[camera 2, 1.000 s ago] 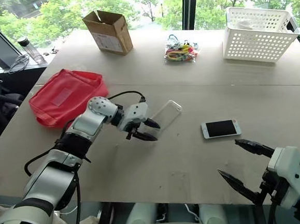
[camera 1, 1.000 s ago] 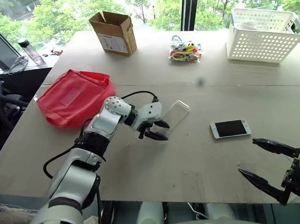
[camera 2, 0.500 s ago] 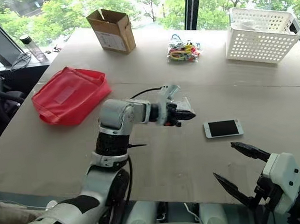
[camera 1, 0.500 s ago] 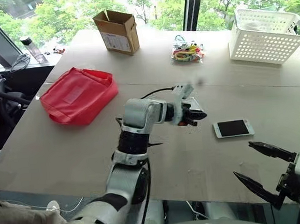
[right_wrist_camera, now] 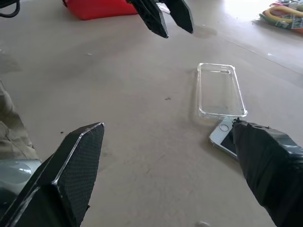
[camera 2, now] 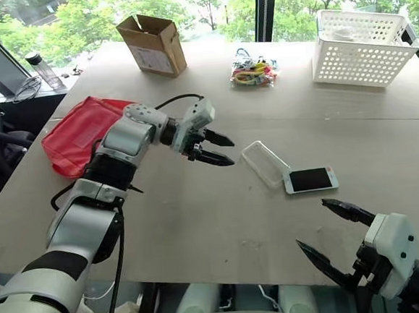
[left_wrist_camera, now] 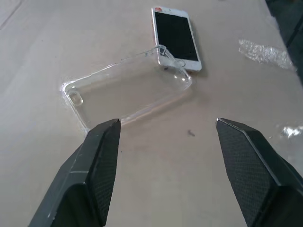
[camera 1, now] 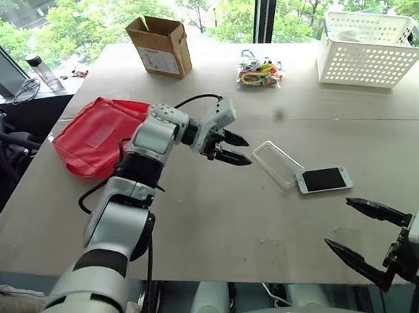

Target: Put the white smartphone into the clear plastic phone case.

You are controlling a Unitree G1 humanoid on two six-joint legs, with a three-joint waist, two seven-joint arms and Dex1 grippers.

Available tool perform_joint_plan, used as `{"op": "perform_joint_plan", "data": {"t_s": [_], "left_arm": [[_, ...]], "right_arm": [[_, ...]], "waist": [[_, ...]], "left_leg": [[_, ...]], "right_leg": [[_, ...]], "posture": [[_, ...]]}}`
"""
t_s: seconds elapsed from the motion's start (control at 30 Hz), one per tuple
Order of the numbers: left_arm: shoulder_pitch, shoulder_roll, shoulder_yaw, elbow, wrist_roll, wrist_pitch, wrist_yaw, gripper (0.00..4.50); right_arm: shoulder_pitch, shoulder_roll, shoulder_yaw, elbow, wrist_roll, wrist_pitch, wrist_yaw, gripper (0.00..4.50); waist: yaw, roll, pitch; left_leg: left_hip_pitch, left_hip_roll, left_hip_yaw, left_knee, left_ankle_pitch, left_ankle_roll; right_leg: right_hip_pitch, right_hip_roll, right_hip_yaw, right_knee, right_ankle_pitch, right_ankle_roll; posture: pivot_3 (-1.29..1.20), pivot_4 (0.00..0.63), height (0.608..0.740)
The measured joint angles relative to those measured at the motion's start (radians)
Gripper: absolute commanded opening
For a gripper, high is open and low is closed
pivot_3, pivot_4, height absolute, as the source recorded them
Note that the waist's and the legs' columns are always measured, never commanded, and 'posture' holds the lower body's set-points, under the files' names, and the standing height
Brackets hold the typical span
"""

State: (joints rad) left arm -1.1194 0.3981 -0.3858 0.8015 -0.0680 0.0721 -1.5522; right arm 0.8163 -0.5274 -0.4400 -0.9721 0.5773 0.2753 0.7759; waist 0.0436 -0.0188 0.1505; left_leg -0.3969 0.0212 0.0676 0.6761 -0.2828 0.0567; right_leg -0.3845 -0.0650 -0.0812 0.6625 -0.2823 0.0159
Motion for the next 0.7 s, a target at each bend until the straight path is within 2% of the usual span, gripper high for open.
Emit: {"op": "perform_joint_plan", "data": {"t_s": [0.13, 0.23, 0.3, 0.37, 0.5, 0.6, 0.67, 0.7], "left_arm": [[-0.098, -0.112, -0.051, 0.304, 0.132, -0.341, 0.031, 3.21], [-0.128, -0.163, -0.061, 0.408, 0.192, -0.418, 0.076, 3.21], [-0.14, -0.194, -0.08, 0.472, 0.261, -0.458, 0.14, 2.7], [-0.142, -0.209, -0.083, 0.488, 0.283, -0.462, 0.179, 1.97], [-0.151, -0.216, -0.068, 0.501, 0.317, -0.444, 0.248, 0.07], [-0.136, -0.198, -0.01, 0.499, 0.292, -0.336, 0.212, 0.03], [-0.104, -0.169, 0.021, 0.45, 0.264, -0.264, 0.155, 0.03], [-0.059, -0.139, 0.034, 0.358, 0.248, -0.201, 0.123, 0.03]], "right_arm": [[0.037, 0.018, 0.001, -0.034, -0.004, -0.01, -0.022, 4.5], [0.085, 0.024, 0.002, -0.038, -0.011, -0.045, -0.041, 4.5], [0.136, 0.025, 0.005, -0.039, -0.027, -0.097, -0.061, 4.5], [0.169, 0.025, 0.009, -0.039, -0.039, -0.132, -0.072, 4.5], [0.252, 0.017, 0.025, -0.041, -0.059, -0.229, -0.11, 4.5], [0.262, -0.004, 0.031, -0.041, -0.066, -0.257, -0.14, 4.5], [0.241, -0.013, 0.033, -0.041, -0.077, -0.255, -0.164, 4.5], [0.213, -0.026, 0.037, -0.041, -0.082, -0.238, -0.179, 4.5]], "waist": [[-0.003, 0.0, 0.0], [-0.006, -0.001, 0.001], [-0.008, -0.001, 0.001], [-0.008, -0.002, 0.001], [-0.011, -0.002, 0.0], [-0.026, -0.003, 0.0], [-0.035, -0.002, 0.0], [-0.041, -0.002, 0.0]], "left_leg": [[-0.002, -0.003, 0.001, 0.001, -0.002, 0.003], [-0.003, -0.003, 0.001, 0.002, -0.002, 0.004], [-0.002, -0.004, 0.001, 0.001, -0.003, 0.004], [-0.003, -0.003, 0.001, 0.001, -0.003, 0.004], [-0.002, -0.003, 0.0, 0.001, -0.003, 0.005], [-0.002, -0.003, 0.0, 0.002, -0.003, 0.005], [-0.001, -0.003, 0.001, 0.003, -0.003, 0.005], [-0.001, -0.002, 0.001, 0.003, -0.003, 0.005]], "right_leg": [[0.0, 0.001, 0.0, 0.0, 0.0, 0.003], [-0.001, 0.001, 0.0, 0.0, -0.001, 0.005], [-0.001, 0.0, 0.0, 0.0, -0.002, 0.006], [-0.002, -0.001, 0.0, 0.0, -0.002, 0.006], [-0.002, -0.004, 0.0, 0.001, -0.002, 0.006], [-0.002, -0.004, 0.0, 0.002, -0.002, 0.007], [-0.002, -0.004, 0.001, 0.003, -0.002, 0.007], [-0.002, -0.003, 0.002, 0.003, -0.002, 0.006]], "posture": [[0.0, 0.15, 0.733], [0.0, 0.15, 0.733], [0.0, 0.15, 0.733], [0.0, 0.15, 0.733], [0.0, 0.15, 0.733], [0.0, 0.15, 0.733], [0.0, 0.15, 0.733], [0.0, 0.15, 0.733]]}}
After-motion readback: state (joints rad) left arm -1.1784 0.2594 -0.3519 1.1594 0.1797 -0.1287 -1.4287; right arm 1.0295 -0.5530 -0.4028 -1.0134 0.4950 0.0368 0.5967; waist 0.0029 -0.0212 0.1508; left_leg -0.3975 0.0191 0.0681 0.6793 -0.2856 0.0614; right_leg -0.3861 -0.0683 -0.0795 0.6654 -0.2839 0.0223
